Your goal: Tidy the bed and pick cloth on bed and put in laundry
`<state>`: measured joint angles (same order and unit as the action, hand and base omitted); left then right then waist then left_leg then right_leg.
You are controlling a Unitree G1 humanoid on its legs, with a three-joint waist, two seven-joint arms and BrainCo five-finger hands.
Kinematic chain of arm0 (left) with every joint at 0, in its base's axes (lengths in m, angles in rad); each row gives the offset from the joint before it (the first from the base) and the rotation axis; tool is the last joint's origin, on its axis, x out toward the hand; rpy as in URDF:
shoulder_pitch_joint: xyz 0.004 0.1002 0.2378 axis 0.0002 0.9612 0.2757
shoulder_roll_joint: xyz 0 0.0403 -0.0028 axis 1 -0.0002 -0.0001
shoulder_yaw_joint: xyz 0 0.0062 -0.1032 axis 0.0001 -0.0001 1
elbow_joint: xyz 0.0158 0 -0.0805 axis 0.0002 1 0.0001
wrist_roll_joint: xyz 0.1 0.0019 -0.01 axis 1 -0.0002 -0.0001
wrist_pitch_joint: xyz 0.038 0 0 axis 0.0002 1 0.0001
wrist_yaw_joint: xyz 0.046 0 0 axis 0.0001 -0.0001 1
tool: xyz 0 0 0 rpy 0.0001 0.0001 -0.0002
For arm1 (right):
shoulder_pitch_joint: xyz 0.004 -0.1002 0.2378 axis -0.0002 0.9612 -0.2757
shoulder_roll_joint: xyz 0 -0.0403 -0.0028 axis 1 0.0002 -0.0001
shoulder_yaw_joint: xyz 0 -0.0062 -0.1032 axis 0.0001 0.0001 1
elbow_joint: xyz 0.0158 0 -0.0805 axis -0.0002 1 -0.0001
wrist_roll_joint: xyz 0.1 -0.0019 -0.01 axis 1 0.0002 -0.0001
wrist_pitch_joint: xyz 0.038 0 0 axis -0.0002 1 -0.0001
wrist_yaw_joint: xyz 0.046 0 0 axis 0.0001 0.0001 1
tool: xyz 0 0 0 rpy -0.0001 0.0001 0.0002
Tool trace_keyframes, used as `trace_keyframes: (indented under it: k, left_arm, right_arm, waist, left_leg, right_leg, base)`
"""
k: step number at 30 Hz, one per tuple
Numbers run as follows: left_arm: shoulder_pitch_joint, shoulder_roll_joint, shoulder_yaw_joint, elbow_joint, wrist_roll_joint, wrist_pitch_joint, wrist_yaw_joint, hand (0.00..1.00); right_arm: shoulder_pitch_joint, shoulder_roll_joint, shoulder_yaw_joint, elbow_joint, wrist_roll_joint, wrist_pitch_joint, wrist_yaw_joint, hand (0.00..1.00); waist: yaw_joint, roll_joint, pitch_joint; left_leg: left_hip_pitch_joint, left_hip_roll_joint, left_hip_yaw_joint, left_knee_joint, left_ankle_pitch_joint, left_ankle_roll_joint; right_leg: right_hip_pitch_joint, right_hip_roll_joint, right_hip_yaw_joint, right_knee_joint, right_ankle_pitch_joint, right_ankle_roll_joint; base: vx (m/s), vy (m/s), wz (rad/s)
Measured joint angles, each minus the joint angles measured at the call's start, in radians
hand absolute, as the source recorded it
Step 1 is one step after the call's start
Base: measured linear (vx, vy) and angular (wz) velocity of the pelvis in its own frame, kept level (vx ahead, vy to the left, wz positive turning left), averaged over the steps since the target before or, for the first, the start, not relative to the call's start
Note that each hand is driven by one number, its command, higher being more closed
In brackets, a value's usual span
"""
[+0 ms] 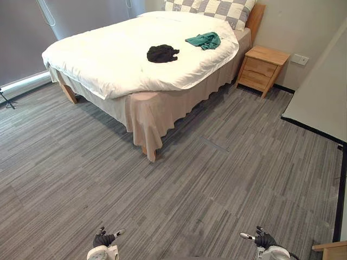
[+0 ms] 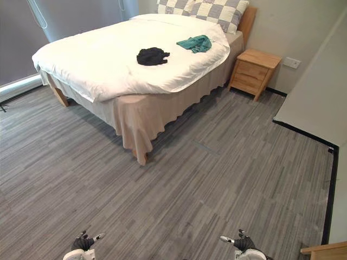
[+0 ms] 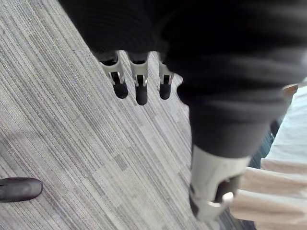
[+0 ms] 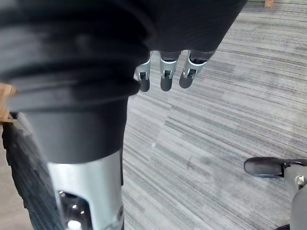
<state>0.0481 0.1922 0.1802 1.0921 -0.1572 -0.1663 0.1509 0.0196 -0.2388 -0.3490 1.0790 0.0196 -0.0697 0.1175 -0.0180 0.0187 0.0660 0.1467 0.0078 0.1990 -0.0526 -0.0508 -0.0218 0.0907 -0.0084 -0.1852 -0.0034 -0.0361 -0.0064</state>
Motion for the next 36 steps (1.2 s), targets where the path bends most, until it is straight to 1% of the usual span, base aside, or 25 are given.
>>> trace_keyframes:
  k: [8,10,11,12,14,16,17,19,20,21,22,23,24,25,26,27,28,29,30,31,32,33,34,35,36]
  left_arm:
    - [0.01,-0.001,0.0,0.0,0.0,-0.002,-0.003,0.0]
    - [0.012,-0.001,-0.005,-0.001,0.0,-0.003,-0.003,0.0]
    - [0.011,0.0,-0.02,-0.002,0.0,-0.003,-0.002,0.0]
    - [0.011,-0.001,-0.029,-0.002,0.0,-0.003,-0.002,0.0]
    - [0.015,0.002,-0.052,-0.002,0.0,-0.004,-0.001,0.0]
    - [0.024,0.008,-0.047,-0.002,-0.001,-0.004,-0.001,0.0]
    - [0.025,0.011,-0.046,-0.002,-0.001,-0.004,-0.001,0.0]
    - [0.015,0.029,-0.042,-0.004,0.0,-0.005,-0.009,0.0]
    - [-0.001,0.039,-0.042,-0.005,0.0,-0.004,-0.022,0.0]
    - [-0.019,0.049,-0.041,-0.013,-0.001,-0.003,-0.031,0.0]
    - [-0.024,0.053,-0.038,-0.024,-0.003,-0.002,-0.034,0.0]
    - [-0.03,0.054,-0.017,-0.041,-0.004,0.0,-0.04,0.0]
    - [-0.03,0.053,-0.004,-0.044,-0.004,-0.001,-0.041,0.0]
    - [-0.03,0.043,0.013,-0.045,-0.005,0.0,-0.04,0.0]
    - [-0.027,0.02,0.031,-0.048,-0.004,0.001,-0.041,0.0]
    - [-0.016,0.011,0.034,-0.052,-0.004,-0.001,-0.043,0.0]
    - [-0.014,-0.007,0.044,-0.057,0.001,-0.003,-0.046,0.0]
    - [-0.012,-0.025,0.047,-0.056,0.005,0.0,-0.047,0.0]
    - [-0.006,-0.031,0.046,-0.056,0.009,0.0,-0.048,0.0]
    - [0.001,-0.044,0.046,-0.056,0.009,-0.004,-0.048,0.0]
    - [0.016,-0.047,0.043,-0.058,0.009,-0.012,-0.049,0.0]
    - [0.022,-0.048,0.038,-0.061,0.008,-0.017,-0.05,0.0]
    - [0.032,-0.055,0.033,-0.062,0.009,-0.028,-0.057,0.0]
    - [0.039,-0.065,0.023,-0.064,0.009,-0.038,-0.063,0.0]
    - [0.042,-0.073,0.02,-0.069,0.007,-0.044,-0.064,0.0]
  right_arm:
    - [-0.004,0.0,0.0,0.0,-0.001,0.0,0.0,0.0]
    - [-0.012,0.001,0.0,-0.001,0.0,0.0,0.0,0.0]
    - [-0.017,0.002,0.004,-0.002,0.001,0.001,-0.001,0.0]
    - [-0.018,0.001,0.01,-0.003,0.001,0.001,-0.002,0.0]
    - [-0.017,0.011,0.032,-0.002,0.002,0.0,-0.008,0.0]
    - [-0.007,0.026,0.035,0.002,0.001,0.0,-0.007,0.0]
    - [-0.004,0.031,0.034,0.002,0.001,0.0,-0.005,0.0]
    - [0.002,0.048,0.038,0.0,0.002,-0.004,0.001,0.0]
    - [0.002,0.05,0.039,-0.006,0.007,-0.005,0.001,0.0]
    - [0.002,0.053,0.039,-0.013,0.025,-0.004,0.0,0.0]
    - [0.005,0.055,0.038,-0.022,0.026,-0.002,-0.002,0.0]
    - [0.022,0.063,0.038,-0.051,0.024,-0.002,-0.005,0.0]
    - [0.03,0.068,0.038,-0.057,0.023,-0.002,-0.007,0.0]
    - [0.04,0.073,0.038,-0.061,0.02,0.0,-0.008,0.0]
    - [0.052,0.074,0.038,-0.078,0.018,0.0,-0.008,0.0]
    - [0.054,0.074,0.036,-0.084,0.018,-0.002,-0.008,0.0]
    - [0.04,0.072,0.027,-0.077,0.017,-0.002,-0.007,0.0]
    - [0.021,0.071,0.013,-0.078,0.017,-0.008,-0.003,0.0]
    - [0.017,0.07,0.011,-0.079,0.018,-0.012,-0.002,0.0]
    - [0.016,0.064,0.011,-0.079,0.017,-0.02,-0.001,0.0]
    - [0.012,0.063,0.024,-0.079,-0.007,-0.025,0.001,0.0]
    - [0.012,0.062,0.031,-0.075,-0.022,-0.029,0.001,0.0]
    - [0.013,0.054,0.04,-0.057,-0.023,-0.038,0.002,0.0]
    - [-0.008,0.045,0.042,-0.05,-0.023,-0.041,0.002,0.0]
    - [-0.018,0.039,0.042,-0.052,-0.023,-0.042,0.001,0.0]
  waist:
    - [0.002,0.0,0.004]
    - [0.005,-0.006,0.023]
    - [0.005,-0.02,0.046]
    - [0.005,-0.022,0.055]
    - [0.014,-0.029,0.089]
    - [0.009,-0.027,0.111]
    - [0.008,-0.025,0.117]
    - [-0.001,-0.01,0.127]
    - [-0.001,-0.006,0.134]
    - [0.0,-0.012,0.14]
    - [0.0,-0.021,0.143]
    - [0.001,-0.04,0.156]
    - [0.0,-0.048,0.159]
    - [0.003,-0.044,0.162]
    - [-0.013,0.0,0.137]
    - [-0.014,0.001,0.119]
    - [-0.006,0.01,0.122]
    - [-0.006,0.017,0.124]
    - [-0.005,0.021,0.126]
    - [-0.005,0.03,0.135]
    - [-0.003,0.03,0.142]
    - [0.002,0.023,0.147]
    - [0.01,0.007,0.157]
    - [0.025,0.002,0.16]
    - [0.029,0.002,0.162]
  left_leg:
    - [-0.002,0.002,0.01,0.005,-0.007,0.0]
    - [-0.004,-0.003,0.016,0.028,-0.035,0.004]
    - [-0.005,-0.014,0.021,0.063,-0.069,0.013]
    - [-0.005,-0.017,0.024,0.076,-0.079,0.018]
    - [0.0,-0.018,0.046,0.126,-0.102,0.031]
    - [0.033,-0.011,0.045,0.144,-0.127,0.029]
    - [0.039,0.001,0.044,0.155,-0.139,0.025]
    - [0.043,0.066,0.029,0.182,-0.171,-0.005]
    - [0.042,0.095,0.025,0.181,-0.179,-0.024]
    - [0.042,0.115,0.017,0.177,-0.185,-0.051]
    - [0.047,0.122,0.015,0.179,-0.193,-0.068]
    - [0.069,0.131,0.011,0.186,-0.215,-0.105]
    - [0.086,0.139,0.009,0.193,-0.235,-0.114]
    - [0.128,0.171,0.005,0.2,-0.276,-0.134]
    - [0.145,0.238,0.001,0.184,-0.305,-0.09]
    - [0.151,0.247,-0.019,0.201,-0.289,-0.056]
    - [0.107,0.282,-0.037,0.315,-0.232,-0.054]
    - [0.017,0.31,-0.088,0.499,-0.161,-0.047]
    - [-0.025,0.322,-0.11,0.588,-0.119,-0.04]
    - [-0.099,0.346,-0.132,0.783,-0.079,-0.05]
    - [-0.177,0.333,-0.153,0.962,-0.116,-0.089]
    - [-0.204,0.313,-0.153,1.004,-0.133,-0.1]
    - [-0.254,0.265,-0.14,1.029,-0.168,-0.09]
    - [-0.312,0.218,-0.098,1.003,-0.192,-0.081]
    - [-0.343,0.2,-0.069,0.976,-0.197,-0.08]
  right_leg:
    - [-0.014,0.001,0.013,0.031,-0.015,-0.002]
    - [-0.063,-0.019,0.019,0.158,-0.082,0.003]
    - [-0.113,-0.049,0.025,0.298,-0.144,0.039]
    - [-0.137,-0.06,0.027,0.362,-0.158,0.056]
    - [-0.27,-0.106,0.015,0.656,-0.149,0.062]
    - [-0.304,-0.124,-0.008,0.733,-0.183,0.085]
    - [-0.306,-0.119,-0.009,0.727,-0.198,0.097]
    - [-0.33,-0.085,-0.029,0.586,-0.202,0.098]
    - [-0.352,-0.078,-0.035,0.461,-0.16,0.089]
    - [-0.367,-0.084,-0.028,0.288,-0.075,0.082]
    - [-0.369,-0.094,-0.019,0.205,-0.027,0.088]
    - [-0.367,-0.119,-0.003,0.145,0.021,0.095]
    - [-0.362,-0.131,0.007,0.141,0.03,0.093]
    - [-0.37,-0.13,-0.011,0.206,0.09,0.082]
    - [-0.422,-0.093,-0.048,0.349,0.063,0.06]
    - [-0.436,-0.078,-0.062,0.389,0.022,0.01]
    - [-0.436,-0.049,-0.065,0.42,-0.025,-0.035]
    - [-0.408,-0.024,-0.074,0.406,-0.049,-0.051]
    - [-0.383,-0.011,-0.078,0.391,-0.063,-0.06]
    - [-0.308,0.025,-0.079,0.342,-0.078,-0.074]
    - [-0.193,0.056,-0.08,0.267,-0.086,-0.104]
    - [-0.15,0.061,-0.08,0.242,-0.086,-0.109]
    - [-0.074,0.064,-0.078,0.196,-0.088,-0.111]
    - [-0.016,0.068,-0.072,0.145,-0.087,-0.11]
    - [0.01,0.07,-0.068,0.121,-0.088,-0.109]
  base:
    - [0.0,-0.002,-0.04]
    - [-0.04,0.004,-0.11]
    - [-0.03,0.02,-0.08]
    - [-0.04,0.025,-0.17]
    - [-0.02,0.028,-0.16]
    - [0.11,0.004,-0.09]
    - [0.19,-0.045,0.0]
    - [0.22,-0.123,0.08]
    - [0.31,-0.198,0.1]
    - [0.3,-0.196,0.14]
    - [0.42,-0.342,0.18]
    - [0.3,-0.259,0.15]
    - [0.41,-0.395,0.08]
    - [0.51,-0.438,0.22]
    - [0.64,-0.505,0.3]
    - [0.7,-0.498,0.14]
    - [0.6,-0.427,-0.17]
    - [0.59,-0.435,-0.27]
    - [0.59,-0.382,-0.05]
    - [0.63,-0.324,0.14]
    - [0.62,-0.306,0.14]
    - [0.59,-0.29,0.04]
    - [0.56,-0.264,-0.17]
    - [0.54,-0.248,-0.23]
    - [0.5,-0.202,-0.26]
